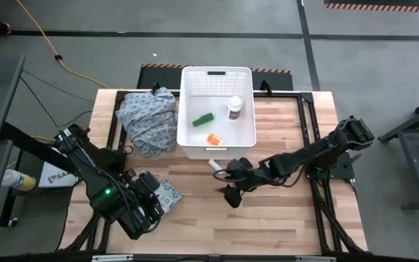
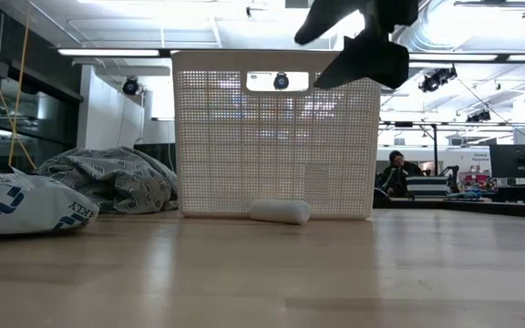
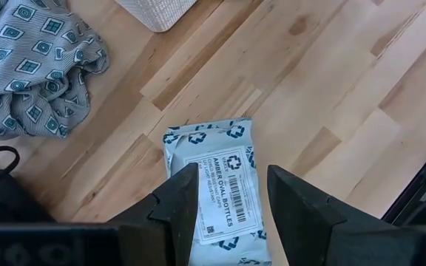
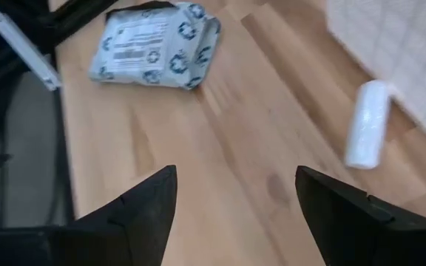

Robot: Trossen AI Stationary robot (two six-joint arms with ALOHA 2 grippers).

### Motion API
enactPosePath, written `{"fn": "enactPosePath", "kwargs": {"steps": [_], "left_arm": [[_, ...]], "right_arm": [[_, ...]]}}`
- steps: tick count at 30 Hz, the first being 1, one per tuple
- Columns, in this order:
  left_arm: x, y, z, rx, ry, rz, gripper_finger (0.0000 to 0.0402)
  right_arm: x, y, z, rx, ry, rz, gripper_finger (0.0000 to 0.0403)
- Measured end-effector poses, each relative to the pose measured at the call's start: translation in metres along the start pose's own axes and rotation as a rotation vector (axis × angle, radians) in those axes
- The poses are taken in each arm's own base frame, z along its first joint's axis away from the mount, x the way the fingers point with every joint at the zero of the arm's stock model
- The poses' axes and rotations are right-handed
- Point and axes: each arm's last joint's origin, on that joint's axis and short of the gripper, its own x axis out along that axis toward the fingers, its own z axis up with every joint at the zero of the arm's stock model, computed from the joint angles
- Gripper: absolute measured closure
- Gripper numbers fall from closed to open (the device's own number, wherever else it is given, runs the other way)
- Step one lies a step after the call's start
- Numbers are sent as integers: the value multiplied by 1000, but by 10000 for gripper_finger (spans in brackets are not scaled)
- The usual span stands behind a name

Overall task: Pick & place medical supplies in basket/bin
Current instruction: Put the white roll gauze into the white bin

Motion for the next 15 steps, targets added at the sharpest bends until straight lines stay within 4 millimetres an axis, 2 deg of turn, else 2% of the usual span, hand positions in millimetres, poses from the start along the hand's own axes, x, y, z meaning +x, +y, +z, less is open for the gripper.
{"fn": "enactPosePath", "kwargs": {"steps": [3,15], "left_arm": [[0,0,0,14,0,0,206],[0,0,0,49,-1,-1,206]], "right_arm": [[3,2,-7,-31,-19,-50,137],[36,12,-47,-160,-40,-166,137]]}}
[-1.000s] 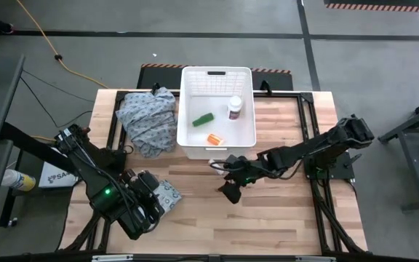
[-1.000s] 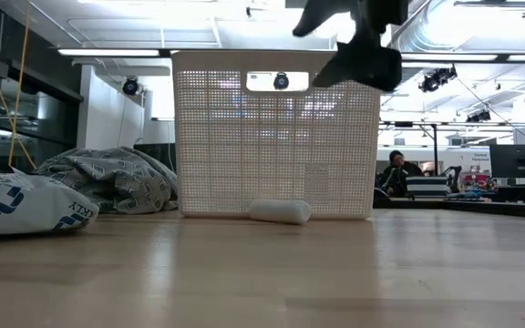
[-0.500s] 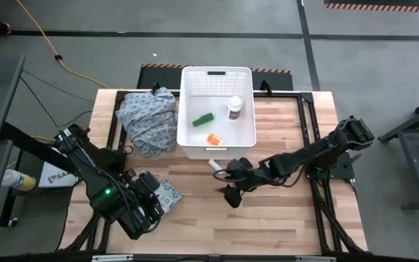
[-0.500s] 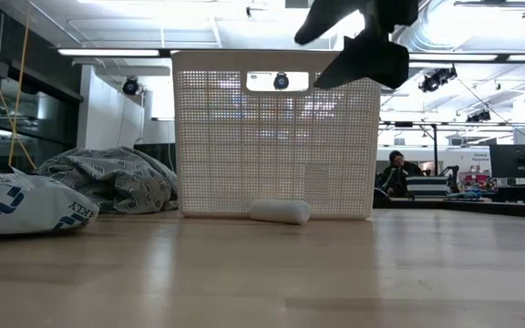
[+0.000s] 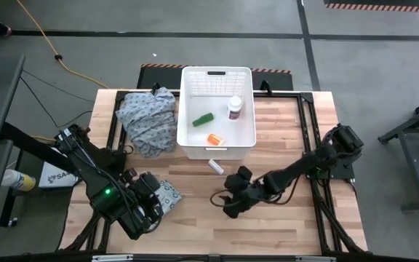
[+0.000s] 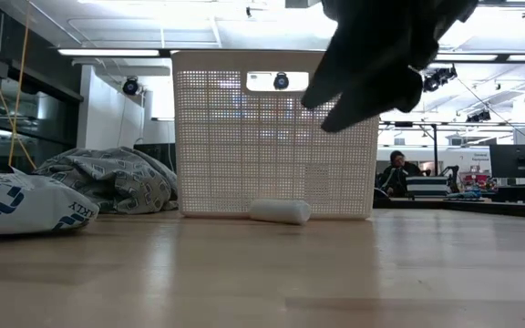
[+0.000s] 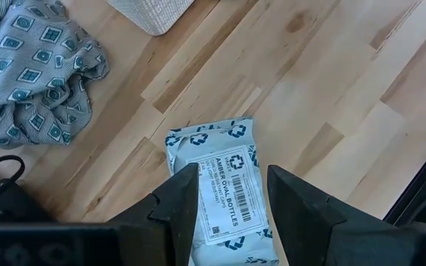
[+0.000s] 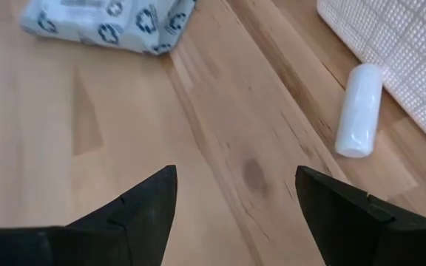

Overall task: Pick & place medical supplies in basket/bin
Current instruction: Put the white roll gauze into the white bin

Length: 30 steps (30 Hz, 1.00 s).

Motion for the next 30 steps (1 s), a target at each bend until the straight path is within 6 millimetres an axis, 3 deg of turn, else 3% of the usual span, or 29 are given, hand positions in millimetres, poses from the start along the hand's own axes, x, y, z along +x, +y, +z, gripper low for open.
{"fn": "enactPosePath", "kwargs": {"steps": [12,30], "left_arm": [[0,0,0,55,0,0,206],[0,0,0,91,0,0,206]], "right_arm": [[25,3,-25,46,-72,-154,137],[55,-20,-16,154,-123,-268,137]]}}
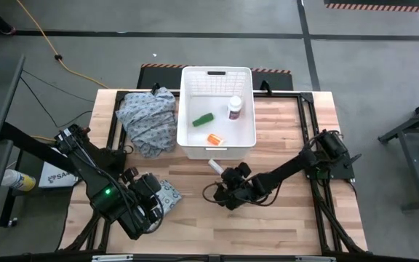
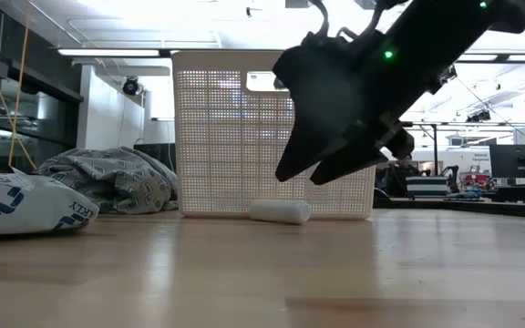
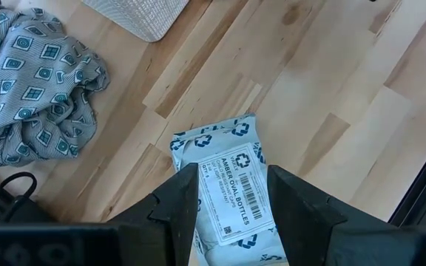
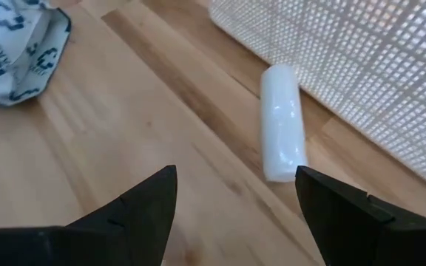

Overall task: Pick & place medical supplies in basket/bin
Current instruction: Put the white roll gauze into the white bin

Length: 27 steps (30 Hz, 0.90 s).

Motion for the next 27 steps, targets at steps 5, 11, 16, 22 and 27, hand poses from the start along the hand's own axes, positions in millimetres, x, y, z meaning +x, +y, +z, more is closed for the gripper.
{"fn": "enactPosePath", "kwargs": {"steps": [5,11,16,22,27], "left_arm": [[0,0,0,18,0,0,206],[0,0,0,41,0,0,206],[0,0,0,41,0,0,206],[0,0,0,40,0,0,206],[0,0,0,40,1,0,206]], "right_arm": [[7,-5,6,25,19,-6,137],[14,-9,11,104,33,-15,137],[27,-9,6,128,70,10,137],[41,-7,-6,142,84,13,137],[43,-6,-8,150,88,17,137]]}}
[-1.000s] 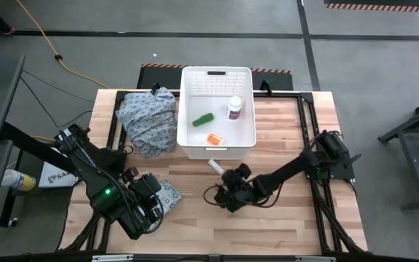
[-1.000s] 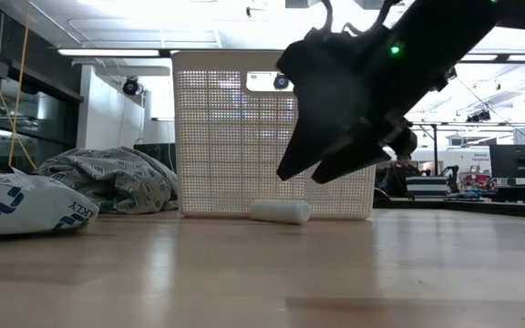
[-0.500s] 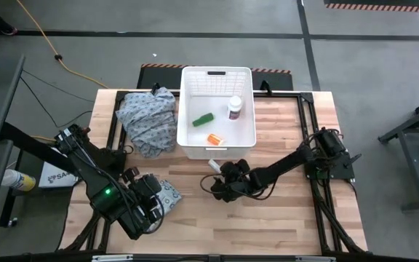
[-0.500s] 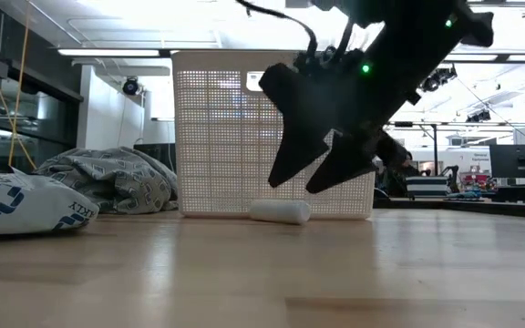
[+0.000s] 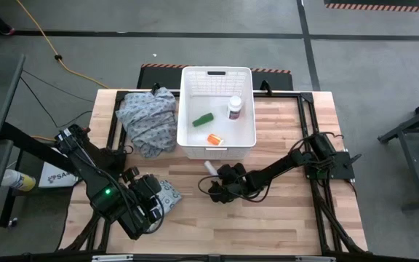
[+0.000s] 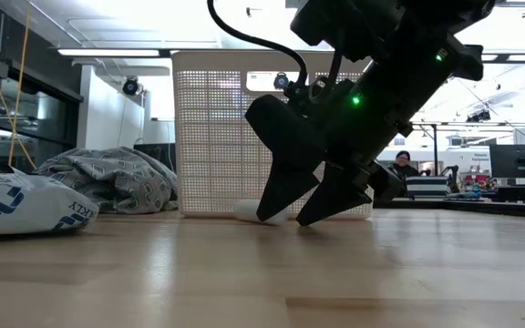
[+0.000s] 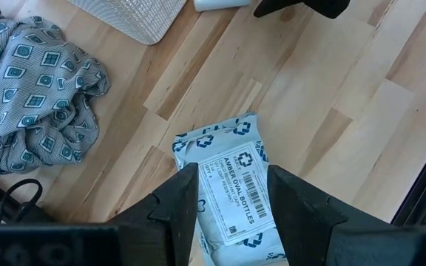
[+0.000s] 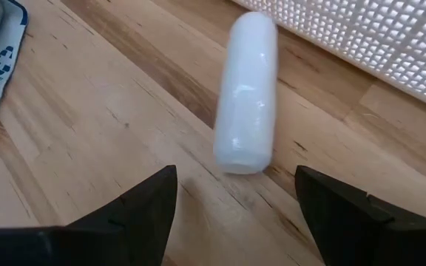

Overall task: Pick & place medical supplies in basket/bin
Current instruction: Put the white roll gauze into the white bin

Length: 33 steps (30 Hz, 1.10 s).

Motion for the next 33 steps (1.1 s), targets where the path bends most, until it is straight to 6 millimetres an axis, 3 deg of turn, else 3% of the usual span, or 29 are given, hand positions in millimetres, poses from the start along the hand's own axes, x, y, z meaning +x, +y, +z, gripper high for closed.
{"fn": "enactPosePath", "kwargs": {"steps": [33], "left_arm": [[0,0,0,0,-11,3,206]], "right_arm": [[3,8,6,1,-30,96,141]]}}
